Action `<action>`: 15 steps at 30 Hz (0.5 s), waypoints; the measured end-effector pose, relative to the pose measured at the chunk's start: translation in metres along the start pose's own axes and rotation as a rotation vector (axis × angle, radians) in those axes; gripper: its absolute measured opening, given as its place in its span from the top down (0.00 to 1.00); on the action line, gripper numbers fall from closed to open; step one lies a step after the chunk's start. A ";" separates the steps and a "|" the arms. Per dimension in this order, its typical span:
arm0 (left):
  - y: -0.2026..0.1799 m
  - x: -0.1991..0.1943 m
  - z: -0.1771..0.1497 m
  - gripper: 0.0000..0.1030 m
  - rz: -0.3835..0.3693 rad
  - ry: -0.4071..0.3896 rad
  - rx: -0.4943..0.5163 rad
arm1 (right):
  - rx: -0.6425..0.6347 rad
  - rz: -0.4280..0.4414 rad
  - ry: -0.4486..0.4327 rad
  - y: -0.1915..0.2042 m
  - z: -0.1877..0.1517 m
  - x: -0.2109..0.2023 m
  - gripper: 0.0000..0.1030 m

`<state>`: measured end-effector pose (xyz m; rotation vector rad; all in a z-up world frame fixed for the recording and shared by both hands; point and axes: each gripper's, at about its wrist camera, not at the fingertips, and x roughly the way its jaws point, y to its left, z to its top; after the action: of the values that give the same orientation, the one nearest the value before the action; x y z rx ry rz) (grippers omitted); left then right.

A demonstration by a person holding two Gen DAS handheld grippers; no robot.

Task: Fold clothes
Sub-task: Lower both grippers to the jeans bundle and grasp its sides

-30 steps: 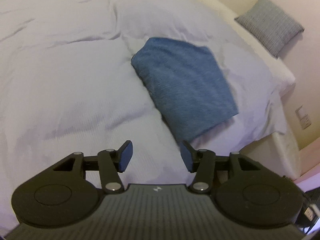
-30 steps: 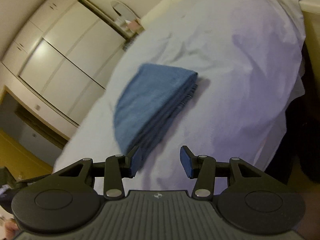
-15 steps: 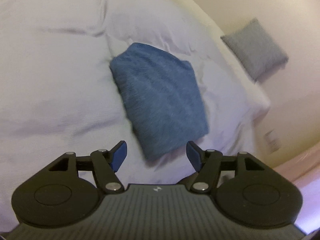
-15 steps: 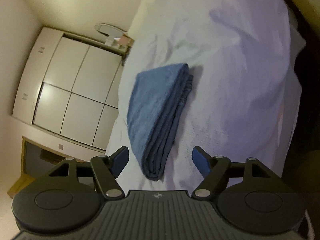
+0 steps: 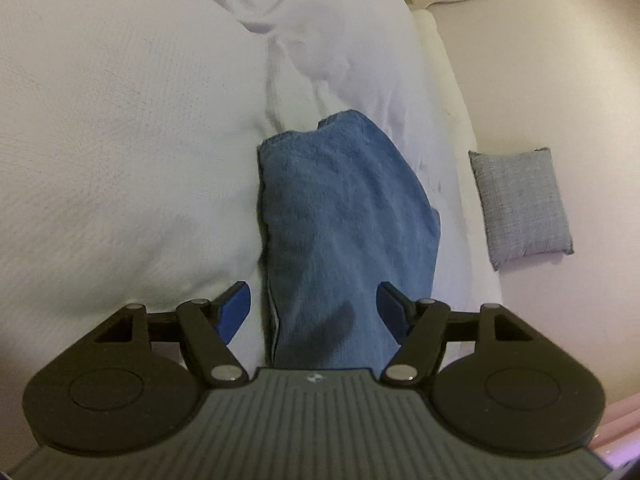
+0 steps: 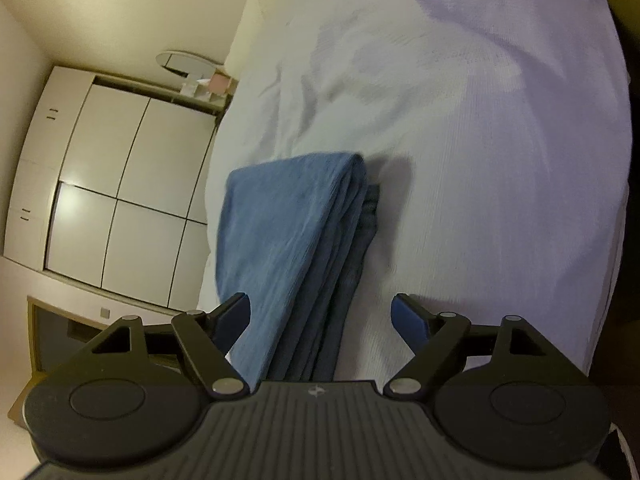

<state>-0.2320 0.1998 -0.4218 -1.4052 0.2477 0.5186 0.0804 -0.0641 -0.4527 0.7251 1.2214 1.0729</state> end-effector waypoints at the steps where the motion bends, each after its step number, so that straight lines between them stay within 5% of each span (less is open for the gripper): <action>1: 0.001 0.004 0.002 0.36 -0.008 -0.001 0.005 | 0.004 0.001 0.003 -0.002 0.002 0.004 0.21; 10: -0.011 0.047 0.010 0.37 0.013 0.042 0.094 | 0.008 0.003 0.041 -0.008 0.009 0.044 0.17; 15: -0.008 0.044 0.018 0.44 -0.018 0.062 0.043 | -0.003 0.039 0.009 0.006 0.012 0.047 0.19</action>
<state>-0.1927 0.2254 -0.4327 -1.3816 0.2947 0.4525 0.0902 -0.0172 -0.4618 0.7450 1.2174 1.1105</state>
